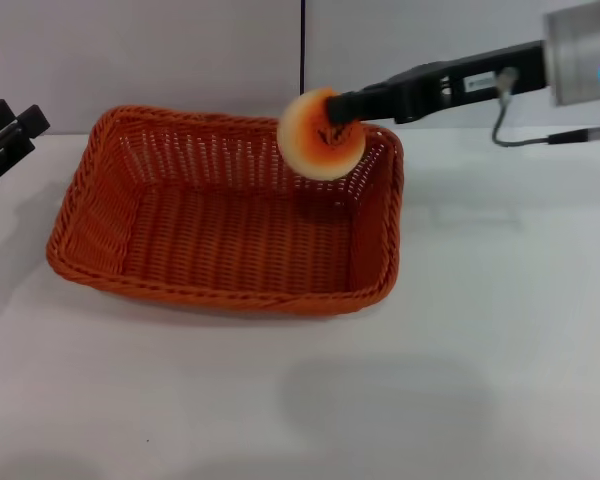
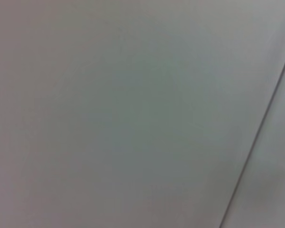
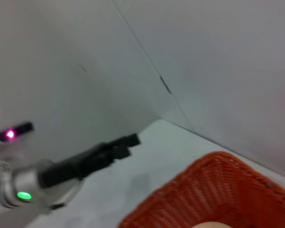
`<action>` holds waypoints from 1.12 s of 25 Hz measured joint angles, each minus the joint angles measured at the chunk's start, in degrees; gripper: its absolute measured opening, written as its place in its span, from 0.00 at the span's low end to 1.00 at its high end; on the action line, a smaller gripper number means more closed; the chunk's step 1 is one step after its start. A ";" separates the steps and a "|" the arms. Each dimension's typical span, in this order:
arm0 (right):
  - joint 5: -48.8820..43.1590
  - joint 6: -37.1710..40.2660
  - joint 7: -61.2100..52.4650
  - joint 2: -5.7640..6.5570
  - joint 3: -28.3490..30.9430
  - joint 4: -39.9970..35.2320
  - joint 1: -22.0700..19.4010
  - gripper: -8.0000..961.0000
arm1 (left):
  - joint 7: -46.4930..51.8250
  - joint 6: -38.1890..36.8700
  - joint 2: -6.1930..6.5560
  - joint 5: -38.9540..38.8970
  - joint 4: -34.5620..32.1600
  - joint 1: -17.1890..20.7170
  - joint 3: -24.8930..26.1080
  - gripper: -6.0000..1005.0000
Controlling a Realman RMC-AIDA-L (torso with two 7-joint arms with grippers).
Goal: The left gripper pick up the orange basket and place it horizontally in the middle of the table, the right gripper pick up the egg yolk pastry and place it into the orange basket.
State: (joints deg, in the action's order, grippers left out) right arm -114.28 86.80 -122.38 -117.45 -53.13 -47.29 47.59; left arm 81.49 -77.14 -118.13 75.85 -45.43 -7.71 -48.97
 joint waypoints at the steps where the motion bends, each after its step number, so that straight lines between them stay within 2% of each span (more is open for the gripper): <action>1: -0.19 -1.75 0.48 -0.08 -0.83 0.21 0.09 0.05 | -0.15 -0.39 0.00 -0.01 0.05 0.16 0.06 0.58; 4: -0.19 -6.71 2.18 -0.10 -1.44 0.00 -1.00 0.06 | -0.36 -1.19 0.00 -0.02 0.95 0.57 0.74 0.58; 7: 0.22 -6.14 2.89 -0.06 -1.22 -0.92 -1.70 0.07 | -0.49 -1.45 0.03 -0.02 1.46 0.57 0.94 0.58; 10: 1.78 -2.86 4.15 -0.09 -1.10 -4.97 -4.09 0.16 | -1.92 -1.75 0.08 -0.01 1.72 0.59 1.04 0.58; 11: 3.01 -1.46 4.83 -0.26 -1.08 -7.32 -5.56 0.20 | -2.16 -1.81 0.08 -0.02 1.74 0.59 1.05 0.58; 12: 5.80 1.00 6.22 -0.71 -1.09 -12.10 -8.98 0.23 | -2.47 -1.87 0.05 -0.02 1.84 0.58 1.06 0.58; 13: 5.80 1.00 6.22 -0.71 -1.09 -12.10 -8.98 0.28 | -2.58 -1.87 0.04 -0.02 1.95 0.58 1.15 0.58; 14: 9.09 2.43 7.94 -1.02 -1.19 -16.55 -12.88 0.32 | -2.67 -1.88 0.04 -0.02 2.09 0.57 1.28 0.58; 15: 9.09 2.43 7.94 -1.02 -1.19 -16.55 -12.88 0.37 | -2.98 -1.91 0.02 -0.02 2.28 0.54 1.53 0.58; 16: 10.81 2.85 8.88 -1.14 -1.19 -18.18 -14.85 0.42 | -3.25 -1.95 0.01 -0.02 2.41 0.53 1.72 0.58; 17: 15.59 3.06 12.27 -1.22 -1.12 -20.25 -19.52 0.47 | -5.51 -2.62 -0.08 -0.35 3.44 0.55 2.67 0.58; 18: 15.59 3.06 12.27 -1.22 -1.12 -20.25 -19.52 0.48 | -5.51 -2.62 -0.08 -0.35 3.44 0.55 2.67 0.58; 19: 18.15 2.96 14.66 -1.24 -0.90 -20.31 -21.72 0.50 | -8.24 -3.68 -0.13 -0.70 5.23 0.57 3.93 0.58; 21: 23.37 2.63 19.34 -1.30 0.13 -19.36 -25.81 0.54 | -9.99 -4.39 -0.12 -0.92 6.39 0.52 4.78 0.58; 22: 29.14 2.63 25.57 -1.39 2.11 -15.67 -29.18 0.55 | -13.87 -5.88 -0.08 -1.25 9.05 0.36 6.78 0.58; 24: 31.72 2.70 28.52 -1.40 3.11 -13.30 -30.27 0.55 | -15.86 -6.69 -0.06 -1.36 10.26 0.31 7.80 0.58; 26: 37.33 3.09 35.20 -1.33 5.70 -6.84 -32.00 0.55 | -20.19 -8.48 -0.05 -1.53 12.99 0.25 10.49 0.58; 27: 41.69 4.03 41.52 -1.17 8.89 0.34 -32.68 0.55 | -26.27 -11.04 -0.07 -1.58 16.73 0.16 14.00 0.58; 28: 41.69 4.03 41.52 -1.17 8.89 0.34 -32.68 0.55 | -26.27 -11.04 -0.07 -1.58 16.73 0.16 14.00 0.58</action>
State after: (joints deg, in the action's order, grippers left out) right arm -72.59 90.83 -80.87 -118.62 -44.24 -46.95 14.91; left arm 55.22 -88.18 -118.20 74.27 -28.70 -7.55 -34.97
